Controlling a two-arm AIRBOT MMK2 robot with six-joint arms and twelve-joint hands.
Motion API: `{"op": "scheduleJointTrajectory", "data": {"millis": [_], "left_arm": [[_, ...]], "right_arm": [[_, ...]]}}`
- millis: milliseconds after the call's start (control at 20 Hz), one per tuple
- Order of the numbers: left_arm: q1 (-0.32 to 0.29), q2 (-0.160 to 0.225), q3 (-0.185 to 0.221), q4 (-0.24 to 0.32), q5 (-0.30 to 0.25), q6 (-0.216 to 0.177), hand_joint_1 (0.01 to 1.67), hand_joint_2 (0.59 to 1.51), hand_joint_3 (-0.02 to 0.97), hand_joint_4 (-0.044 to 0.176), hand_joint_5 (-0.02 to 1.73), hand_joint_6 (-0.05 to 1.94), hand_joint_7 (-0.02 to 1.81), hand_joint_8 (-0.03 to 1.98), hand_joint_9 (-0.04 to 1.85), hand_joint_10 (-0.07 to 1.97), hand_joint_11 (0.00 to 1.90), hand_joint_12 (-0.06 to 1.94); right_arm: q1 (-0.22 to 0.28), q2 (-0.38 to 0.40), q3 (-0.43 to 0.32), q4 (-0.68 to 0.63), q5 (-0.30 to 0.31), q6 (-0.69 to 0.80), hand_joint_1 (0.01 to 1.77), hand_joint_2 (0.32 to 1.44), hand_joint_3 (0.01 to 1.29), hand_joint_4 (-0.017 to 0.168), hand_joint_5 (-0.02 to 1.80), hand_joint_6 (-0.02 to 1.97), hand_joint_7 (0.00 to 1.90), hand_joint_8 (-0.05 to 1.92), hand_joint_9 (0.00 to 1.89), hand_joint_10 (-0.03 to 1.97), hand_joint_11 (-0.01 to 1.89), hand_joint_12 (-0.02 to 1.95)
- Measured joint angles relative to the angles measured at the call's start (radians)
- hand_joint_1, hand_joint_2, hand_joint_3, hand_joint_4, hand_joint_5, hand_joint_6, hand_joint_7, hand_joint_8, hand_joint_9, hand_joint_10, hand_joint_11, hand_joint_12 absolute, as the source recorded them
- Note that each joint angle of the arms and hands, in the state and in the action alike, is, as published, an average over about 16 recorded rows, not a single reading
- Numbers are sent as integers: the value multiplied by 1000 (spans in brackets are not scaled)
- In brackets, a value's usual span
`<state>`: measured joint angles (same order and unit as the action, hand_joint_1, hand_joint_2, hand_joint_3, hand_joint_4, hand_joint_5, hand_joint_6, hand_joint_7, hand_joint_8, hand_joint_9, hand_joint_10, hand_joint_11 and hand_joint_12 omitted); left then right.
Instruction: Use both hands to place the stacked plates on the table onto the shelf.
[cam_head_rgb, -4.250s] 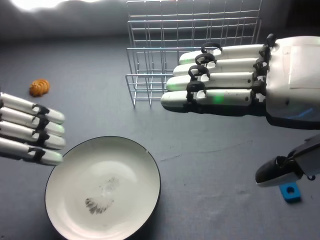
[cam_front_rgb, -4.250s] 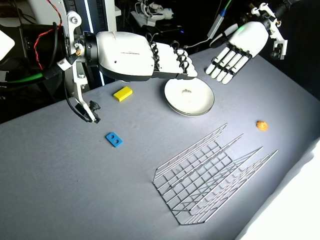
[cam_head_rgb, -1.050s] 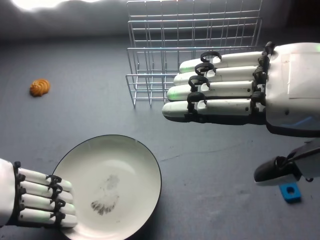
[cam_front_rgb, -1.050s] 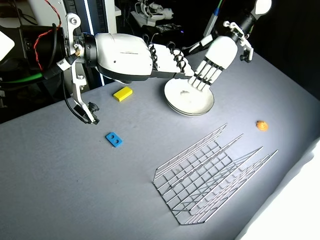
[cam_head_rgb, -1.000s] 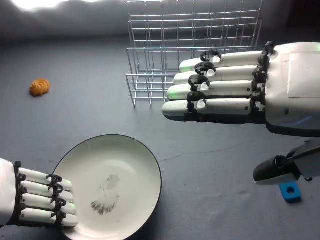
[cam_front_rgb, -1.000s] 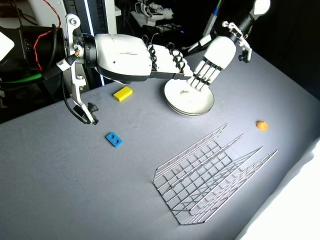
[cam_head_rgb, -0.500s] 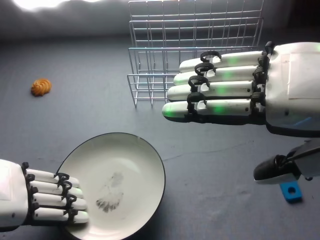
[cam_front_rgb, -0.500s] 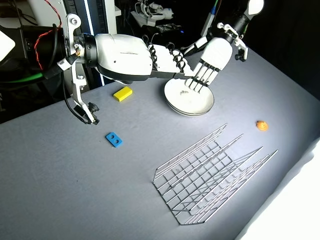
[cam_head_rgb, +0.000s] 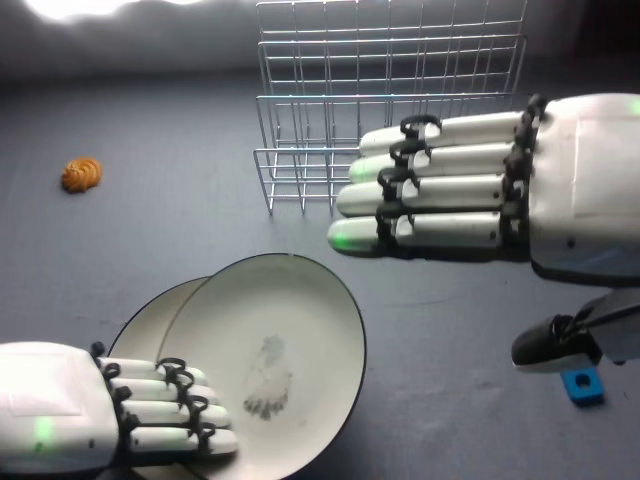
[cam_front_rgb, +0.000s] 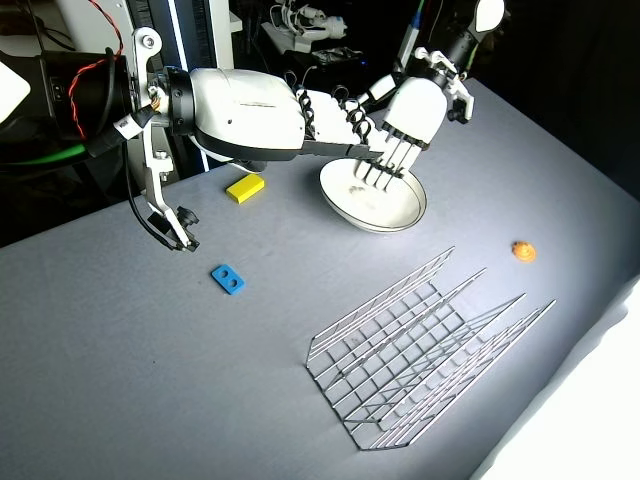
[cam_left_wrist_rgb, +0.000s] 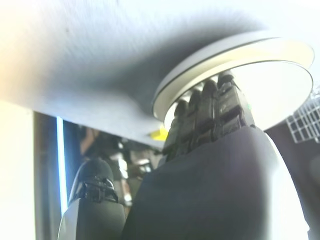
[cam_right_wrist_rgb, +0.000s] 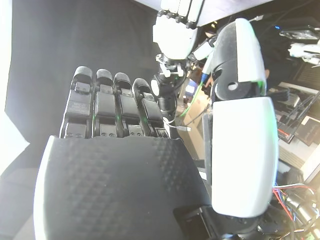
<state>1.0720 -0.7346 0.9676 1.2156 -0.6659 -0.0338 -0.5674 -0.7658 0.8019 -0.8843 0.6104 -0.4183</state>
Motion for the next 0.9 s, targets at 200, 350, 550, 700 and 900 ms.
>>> {"op": "scheduleJointTrajectory", "data": {"millis": [200,350,550,700,900], "left_arm": [[-9,-12,-27,-45,22,0,15,1133,4,0,9,-16,-13,-9,-9,4,14,-18],[-16,-21,-37,-69,32,-1,15,1134,5,0,8,-16,-14,-10,-10,4,14,-12],[-27,-31,-43,-88,41,-1,16,1136,5,-1,6,-15,-14,-11,-10,4,14,-5],[-34,-36,-45,-97,47,-1,15,1137,5,-1,5,-16,-15,-11,-10,4,14,0],[-39,-41,-47,-105,51,-1,15,1141,4,-1,3,-16,-14,-12,-9,4,14,4]], "right_arm": [[-21,-24,2,2,-14,-58,1002,972,19,5,21,30,20,12,21,6,19,0],[-38,-55,9,4,-32,-110,1014,980,18,5,33,30,21,13,20,6,20,7],[-59,-112,27,21,-62,-189,1031,999,18,4,61,30,27,13,23,7,21,84],[-69,-160,45,43,-82,-250,1049,1015,18,3,92,30,46,12,36,6,21,174],[-77,-233,80,73,-109,-321,1063,1038,18,3,150,30,86,12,67,7,21,334]]}}
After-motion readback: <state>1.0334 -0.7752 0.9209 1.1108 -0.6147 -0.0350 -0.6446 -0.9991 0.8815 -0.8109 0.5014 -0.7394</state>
